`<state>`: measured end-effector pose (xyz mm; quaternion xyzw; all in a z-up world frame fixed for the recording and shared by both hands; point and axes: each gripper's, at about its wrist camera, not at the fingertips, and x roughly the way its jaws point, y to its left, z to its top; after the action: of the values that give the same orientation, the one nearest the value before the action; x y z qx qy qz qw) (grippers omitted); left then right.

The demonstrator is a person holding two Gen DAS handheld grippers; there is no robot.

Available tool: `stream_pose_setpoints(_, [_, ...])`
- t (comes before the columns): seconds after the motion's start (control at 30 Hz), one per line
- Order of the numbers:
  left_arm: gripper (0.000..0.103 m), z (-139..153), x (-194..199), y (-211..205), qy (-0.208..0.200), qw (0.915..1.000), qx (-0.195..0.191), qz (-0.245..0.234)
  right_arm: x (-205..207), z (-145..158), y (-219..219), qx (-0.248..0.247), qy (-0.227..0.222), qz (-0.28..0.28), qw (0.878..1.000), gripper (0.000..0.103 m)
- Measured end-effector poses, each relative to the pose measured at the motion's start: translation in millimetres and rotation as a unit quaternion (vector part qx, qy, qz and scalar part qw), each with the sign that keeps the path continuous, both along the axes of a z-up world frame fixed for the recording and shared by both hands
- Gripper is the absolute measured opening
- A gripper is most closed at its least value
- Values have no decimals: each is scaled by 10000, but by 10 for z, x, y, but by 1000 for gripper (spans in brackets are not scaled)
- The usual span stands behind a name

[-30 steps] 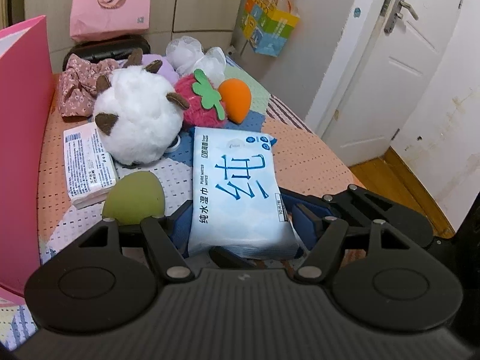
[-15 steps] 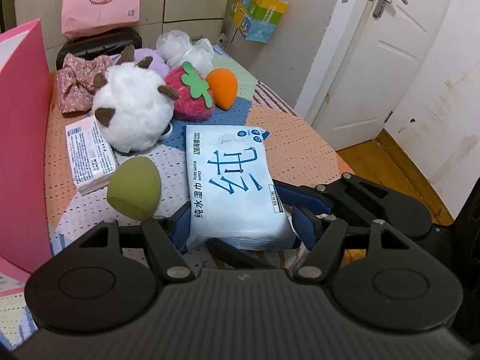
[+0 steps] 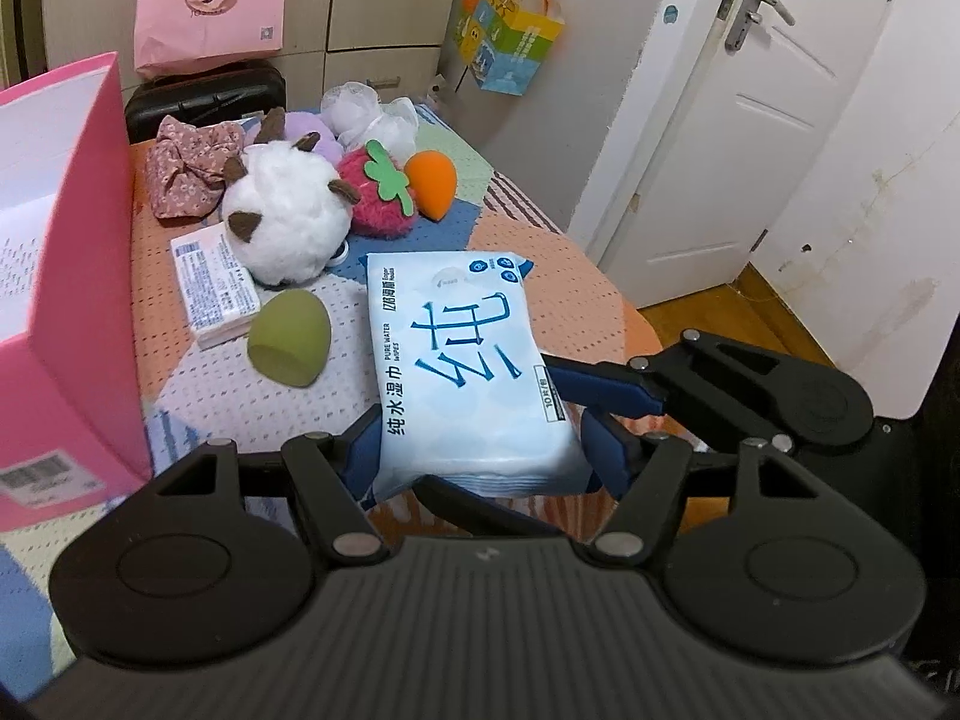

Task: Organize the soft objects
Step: 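Lift the wet-wipes pack with the left tool and carry it over the pink box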

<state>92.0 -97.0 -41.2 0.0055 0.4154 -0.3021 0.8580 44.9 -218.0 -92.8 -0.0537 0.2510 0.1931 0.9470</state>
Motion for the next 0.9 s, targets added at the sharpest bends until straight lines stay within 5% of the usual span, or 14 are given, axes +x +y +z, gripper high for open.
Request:
stream_pose_setpoints(0.43, [67, 259, -356, 487, 162, 9991, -144, 355, -260, 342, 418, -331, 99, 501, 9981, 65])
stream_pose_setpoints(0.9, [67, 429, -777, 1400, 81, 9932, -90, 1157, -370, 508, 1168, -256, 151, 1715, 9847, 65])
